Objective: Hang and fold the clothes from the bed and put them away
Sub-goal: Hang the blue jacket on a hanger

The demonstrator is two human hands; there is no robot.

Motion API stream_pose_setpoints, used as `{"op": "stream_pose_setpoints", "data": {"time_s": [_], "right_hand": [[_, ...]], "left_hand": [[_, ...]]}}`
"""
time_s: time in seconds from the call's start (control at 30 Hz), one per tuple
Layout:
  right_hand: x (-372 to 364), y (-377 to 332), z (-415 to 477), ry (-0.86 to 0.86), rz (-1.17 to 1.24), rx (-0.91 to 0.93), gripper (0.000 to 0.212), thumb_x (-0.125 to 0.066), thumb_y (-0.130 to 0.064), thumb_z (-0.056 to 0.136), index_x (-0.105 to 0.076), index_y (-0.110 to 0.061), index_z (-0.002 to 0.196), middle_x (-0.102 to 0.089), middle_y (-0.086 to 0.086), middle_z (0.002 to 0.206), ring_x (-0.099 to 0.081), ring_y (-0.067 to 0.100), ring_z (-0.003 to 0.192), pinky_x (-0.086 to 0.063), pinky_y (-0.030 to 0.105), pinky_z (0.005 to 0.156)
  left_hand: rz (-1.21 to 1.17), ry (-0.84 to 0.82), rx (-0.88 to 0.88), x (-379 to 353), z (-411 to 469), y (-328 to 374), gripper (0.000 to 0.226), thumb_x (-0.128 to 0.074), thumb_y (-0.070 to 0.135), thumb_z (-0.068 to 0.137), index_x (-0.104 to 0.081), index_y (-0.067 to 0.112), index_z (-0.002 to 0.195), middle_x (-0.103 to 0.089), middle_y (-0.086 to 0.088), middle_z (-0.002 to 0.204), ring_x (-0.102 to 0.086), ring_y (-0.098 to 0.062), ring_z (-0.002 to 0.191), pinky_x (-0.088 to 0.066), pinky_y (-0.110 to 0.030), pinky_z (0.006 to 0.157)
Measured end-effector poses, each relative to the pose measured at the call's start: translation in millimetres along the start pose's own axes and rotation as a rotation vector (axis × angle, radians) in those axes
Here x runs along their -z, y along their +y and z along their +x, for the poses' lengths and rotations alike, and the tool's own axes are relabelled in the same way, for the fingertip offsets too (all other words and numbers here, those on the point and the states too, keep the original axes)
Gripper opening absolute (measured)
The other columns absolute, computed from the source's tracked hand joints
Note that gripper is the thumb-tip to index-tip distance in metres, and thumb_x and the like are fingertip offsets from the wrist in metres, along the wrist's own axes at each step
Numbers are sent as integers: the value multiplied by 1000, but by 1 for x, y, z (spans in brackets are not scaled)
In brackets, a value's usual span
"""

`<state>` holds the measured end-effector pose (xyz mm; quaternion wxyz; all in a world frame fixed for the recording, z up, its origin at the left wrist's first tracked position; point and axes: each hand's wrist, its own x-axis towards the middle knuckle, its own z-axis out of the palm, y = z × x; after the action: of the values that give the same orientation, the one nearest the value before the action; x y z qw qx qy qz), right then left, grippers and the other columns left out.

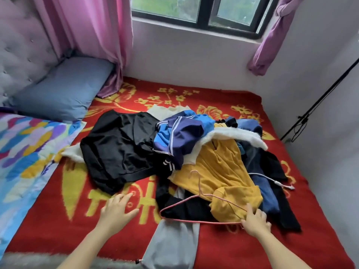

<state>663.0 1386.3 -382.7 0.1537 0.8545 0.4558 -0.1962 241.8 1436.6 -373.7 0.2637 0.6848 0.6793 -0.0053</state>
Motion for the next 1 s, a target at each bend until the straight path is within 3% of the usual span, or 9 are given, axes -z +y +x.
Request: {"op": "stream_pose_setpoints", "data": {"time_s": [0.17,0.4,0.6,0.73,0.87,1.0], "right_hand": [[-18,-49,28,-61,-89,260,53,-40,-33,94,-25,-21,143,-28,10,144,-23,27,135,-33,39,104],[0,-145,64,-91,61,418,43,-42,-34,96,-37,-18,135,-34,11,140,-33,29,130,-34,40,102],[19,-198,109,-155,250,386,48,-44,-33,95,-34,-14,139,-37,15,139,-37,32,127,-37,41,101],[18,-227,124,-234,383,327,58,-49,-41,94,-33,-9,139,-39,18,138,-39,35,127,-35,40,102],[26,-259,145,-232,522,247,59,-54,-41,89,-40,-3,132,-43,20,134,-42,38,123,-38,41,101],[35,-291,170,-199,497,209,64,-58,-45,88,-42,0,130,-43,22,133,-42,38,123,-39,40,98]], "left_hand": [[-19,-149,136,-11,27,9,50,-46,47,94,-38,29,139,-35,-2,144,-32,-22,133,-35,-36,102],[-242,-99,276,-1,60,15,46,-51,37,94,-46,17,135,-40,-10,142,-38,-26,130,-39,-38,101],[-370,-72,404,-16,60,-1,37,-50,30,96,-50,16,130,-46,-8,135,-47,-21,118,-44,-30,90],[-439,-71,524,-29,50,-21,36,-52,29,95,-51,15,129,-50,-7,133,-46,-20,124,-38,-31,97],[-502,-64,616,-34,52,-30,32,-53,26,95,-54,14,124,-53,-9,130,-47,-20,123,-37,-30,94],[-543,-71,653,-41,64,-28,29,-53,27,95,-56,16,121,-56,-7,126,-49,-18,121,-35,-25,86]]}}
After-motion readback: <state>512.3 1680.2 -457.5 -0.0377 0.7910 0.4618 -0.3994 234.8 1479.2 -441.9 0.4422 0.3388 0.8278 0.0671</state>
